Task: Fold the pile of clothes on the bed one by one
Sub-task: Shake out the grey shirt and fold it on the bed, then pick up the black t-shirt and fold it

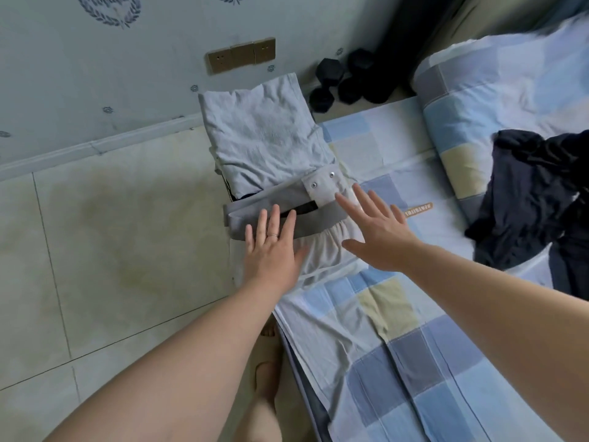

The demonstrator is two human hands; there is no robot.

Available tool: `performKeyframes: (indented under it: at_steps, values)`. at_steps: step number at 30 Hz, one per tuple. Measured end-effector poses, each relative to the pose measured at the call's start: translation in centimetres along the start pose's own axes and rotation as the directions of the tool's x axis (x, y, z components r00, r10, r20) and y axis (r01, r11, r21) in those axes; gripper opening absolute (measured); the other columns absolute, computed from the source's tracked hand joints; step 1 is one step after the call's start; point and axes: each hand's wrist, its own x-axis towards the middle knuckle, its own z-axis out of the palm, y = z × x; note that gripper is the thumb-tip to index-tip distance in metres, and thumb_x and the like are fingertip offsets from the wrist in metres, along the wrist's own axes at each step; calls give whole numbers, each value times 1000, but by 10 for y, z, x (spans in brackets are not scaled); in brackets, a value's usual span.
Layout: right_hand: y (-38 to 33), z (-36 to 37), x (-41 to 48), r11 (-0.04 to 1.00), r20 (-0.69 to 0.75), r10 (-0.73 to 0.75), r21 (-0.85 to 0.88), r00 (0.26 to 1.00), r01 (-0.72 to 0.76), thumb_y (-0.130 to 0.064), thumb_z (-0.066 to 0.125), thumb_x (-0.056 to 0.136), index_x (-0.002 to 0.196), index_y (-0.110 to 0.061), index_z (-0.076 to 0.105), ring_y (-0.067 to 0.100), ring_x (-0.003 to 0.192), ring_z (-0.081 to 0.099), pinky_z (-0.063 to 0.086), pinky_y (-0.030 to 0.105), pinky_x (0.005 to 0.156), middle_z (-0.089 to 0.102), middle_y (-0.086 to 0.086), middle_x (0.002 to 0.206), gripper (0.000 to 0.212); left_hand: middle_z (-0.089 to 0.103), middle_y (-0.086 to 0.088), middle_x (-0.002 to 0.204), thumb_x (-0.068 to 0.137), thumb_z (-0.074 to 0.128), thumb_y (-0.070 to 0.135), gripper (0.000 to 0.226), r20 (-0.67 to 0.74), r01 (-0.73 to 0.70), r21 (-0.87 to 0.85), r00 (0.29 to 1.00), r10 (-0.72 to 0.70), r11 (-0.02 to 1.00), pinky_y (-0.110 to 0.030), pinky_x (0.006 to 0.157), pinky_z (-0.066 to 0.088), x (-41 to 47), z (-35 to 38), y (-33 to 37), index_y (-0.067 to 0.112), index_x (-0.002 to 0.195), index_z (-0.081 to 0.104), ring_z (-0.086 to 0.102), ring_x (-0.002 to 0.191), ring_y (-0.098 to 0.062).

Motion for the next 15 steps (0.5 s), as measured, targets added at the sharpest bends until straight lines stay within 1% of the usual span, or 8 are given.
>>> performKeyframes:
  at_steps: [4,8,11,15]
  values:
    - [17,-13,-69,995,-29,101,-7,994,-101,-50,50,99,154,-50,-14,22,154,-17,-4,52,124,-22,-10,165,84,-24,-1,166,104,33,56,74,-22,-66,-17,998,66,998,-47,121,-16,-33,-22,38,31,160,-7,-27,151,-22]
    - [39,-29,-149,974,-90,227,32,970,-225,-52,48,100,154,-49,-14,22,154,-17,-5,52,123,-23,-11,165,82,-23,1,166,102,32,59,74,-10,-213,-52,977,213,976,-47,122,-14,-62,-38,99,34,160,-6,-26,151,-20]
    - [64,-38,-211,933,-130,354,114,926,-340,-50,49,100,155,-48,-13,23,154,-14,-2,53,124,-20,-10,166,83,-24,3,166,102,35,58,74,24,-338,-34,940,339,940,-47,122,-12,-78,-46,158,35,160,-6,-27,151,-20]
    - [102,-39,-294,857,-187,502,239,845,-456,-47,49,100,156,-47,-12,23,155,-12,0,52,123,-17,-10,167,83,-23,3,166,102,34,58,74,61,-509,31,860,507,860,-48,123,-12,-109,-53,241,37,159,-8,-26,151,-20]
